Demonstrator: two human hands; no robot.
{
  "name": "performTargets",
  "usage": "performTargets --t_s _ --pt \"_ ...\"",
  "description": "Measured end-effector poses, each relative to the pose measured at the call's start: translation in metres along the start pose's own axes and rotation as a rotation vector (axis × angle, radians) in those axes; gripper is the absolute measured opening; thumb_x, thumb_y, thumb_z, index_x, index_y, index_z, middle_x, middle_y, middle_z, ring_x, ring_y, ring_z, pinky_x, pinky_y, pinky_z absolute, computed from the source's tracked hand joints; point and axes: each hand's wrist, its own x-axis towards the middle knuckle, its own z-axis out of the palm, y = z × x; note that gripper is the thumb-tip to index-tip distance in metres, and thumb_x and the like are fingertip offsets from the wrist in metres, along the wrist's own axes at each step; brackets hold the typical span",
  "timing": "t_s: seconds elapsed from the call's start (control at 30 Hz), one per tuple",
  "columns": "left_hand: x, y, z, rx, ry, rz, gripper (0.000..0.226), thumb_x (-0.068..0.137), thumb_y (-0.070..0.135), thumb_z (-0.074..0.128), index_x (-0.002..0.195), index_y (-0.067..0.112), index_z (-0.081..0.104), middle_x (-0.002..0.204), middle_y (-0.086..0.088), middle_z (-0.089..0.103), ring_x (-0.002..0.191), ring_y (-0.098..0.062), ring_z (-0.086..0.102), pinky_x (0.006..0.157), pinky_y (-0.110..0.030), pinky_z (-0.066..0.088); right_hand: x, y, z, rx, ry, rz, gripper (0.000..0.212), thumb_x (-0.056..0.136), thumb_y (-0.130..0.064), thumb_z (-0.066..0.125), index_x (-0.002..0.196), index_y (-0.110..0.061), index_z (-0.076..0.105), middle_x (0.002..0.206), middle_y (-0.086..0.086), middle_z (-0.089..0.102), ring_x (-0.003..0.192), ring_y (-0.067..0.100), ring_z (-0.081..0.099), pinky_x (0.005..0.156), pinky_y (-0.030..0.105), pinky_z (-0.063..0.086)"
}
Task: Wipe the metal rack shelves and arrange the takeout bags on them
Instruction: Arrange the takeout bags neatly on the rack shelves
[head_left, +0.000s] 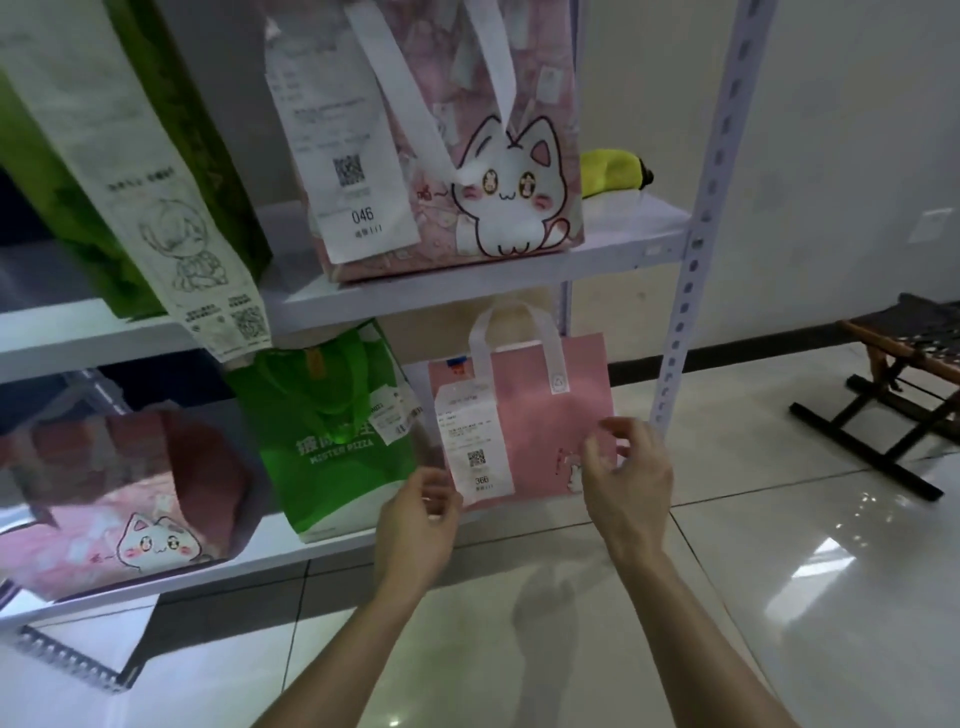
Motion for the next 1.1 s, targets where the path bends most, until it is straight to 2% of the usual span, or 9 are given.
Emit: performTargets --t_s 0.17,0.27,0.37,0.43,0.5,0.6,0.8,0.93,1.1 --pt "0.017 0.075 -0.069 -0.112 0.209 0.298 0.013 0.099 0.026 0.077 0.11 0.029 0.07 0.098 0.018 0.073 0.088 0.004 0.07 0.073 -0.009 0.054 0.044 -0.129 -0.013 0.264 0.111 -0.351 0.023 0.094 -0.034 0.074 0.112 -0.022 0.066 0.109 -0.008 0.063 0.102 0.002 0.058 0.087 0.011 0.045" --pt "0.036 0.122 -0.111 -0.166 0.435 0.469 0.015 0.099 0.026 0.076 0.111 0.029 0.068 0.106 0.013 0.068 0.093 0.003 0.066 0.078 -0.01 0.053 0.081 -0.189 -0.015 0.293 0.196 -0.38 0.055 0.087 -0.049 0.078 0.128 -0.019 0.057 0.124 -0.004 0.055 0.114 0.009 0.054 0.095 0.021 0.049" --pt "0.061 0.155 -0.14 -0.218 0.593 0.466 0.044 0.095 0.026 0.082 0.132 0.019 0.059 0.13 0.002 0.058 0.11 0.001 0.058 0.09 -0.007 0.048 0.112 -0.223 -0.009 0.251 0.056 -0.292 0.099 0.076 -0.065 0.081 0.151 -0.016 0.038 0.149 0.001 0.045 0.137 0.02 0.047 0.11 0.041 0.049" --pt "0.081 0.169 -0.154 -0.25 0.504 0.323 0.077 0.092 0.03 0.086 0.155 0.016 0.044 0.153 -0.002 0.05 0.136 -0.011 0.051 0.109 -0.009 0.042 0.127 -0.231 -0.005 0.226 -0.068 -0.226 0.121 0.067 -0.072 0.084 0.159 -0.017 0.028 0.159 0.002 0.04 0.146 0.023 0.043 0.116 0.048 0.046" --pt "0.095 0.182 -0.163 -0.343 0.299 0.173 0.098 0.091 0.032 0.088 0.168 0.02 0.027 0.167 -0.002 0.044 0.151 -0.02 0.044 0.125 -0.035 0.04 0.134 -0.233 -0.003 0.175 -0.145 -0.208 0.132 0.061 -0.075 0.086 0.162 -0.016 0.023 0.161 0.004 0.041 0.147 0.027 0.044 0.116 0.051 0.045" --pt "0.105 0.19 -0.168 -0.355 0.125 0.157 0.083 0.091 0.025 0.088 0.159 0.022 0.042 0.152 0.0 0.062 0.136 -0.018 0.06 0.116 -0.046 0.051 0.134 -0.231 -0.001 0.134 -0.16 -0.205 0.13 0.062 -0.073 0.088 0.16 -0.015 0.025 0.157 0.006 0.047 0.141 0.03 0.05 0.112 0.052 0.049" --pt "0.074 0.176 -0.164 -0.306 0.204 0.318 0.073 0.09 0.017 0.087 0.151 0.029 0.049 0.115 0.03 0.061 0.103 0.011 0.06 0.094 -0.025 0.052 0.088 -0.223 -0.019 0.197 -0.07 -0.308 0.116 0.073 -0.057 0.089 0.161 -0.019 0.023 0.155 0.001 0.044 0.144 0.023 0.046 0.116 0.05 0.046" --pt "0.034 0.169 -0.177 -0.381 0.284 0.398 0.065 0.09 0.012 0.087 0.136 0.039 0.051 0.118 0.028 0.066 0.108 0.011 0.065 0.1 -0.036 0.06 0.041 -0.236 -0.038 0.221 0.06 -0.364 0.112 0.075 -0.062 0.086 0.159 -0.022 0.024 0.155 -0.002 0.045 0.142 0.02 0.049 0.111 0.05 0.051" --pt "-0.006 0.154 -0.226 -0.512 0.391 0.44 0.064 0.089 0.009 0.088 0.141 0.029 0.055 0.132 0.016 0.071 0.123 -0.005 0.07 0.096 -0.037 0.065 -0.01 -0.281 -0.04 0.364 0.128 -0.463 0.105 0.076 -0.051 0.089 0.156 -0.022 0.027 0.147 -0.008 0.048 0.133 0.01 0.051 0.11 0.041 0.052"
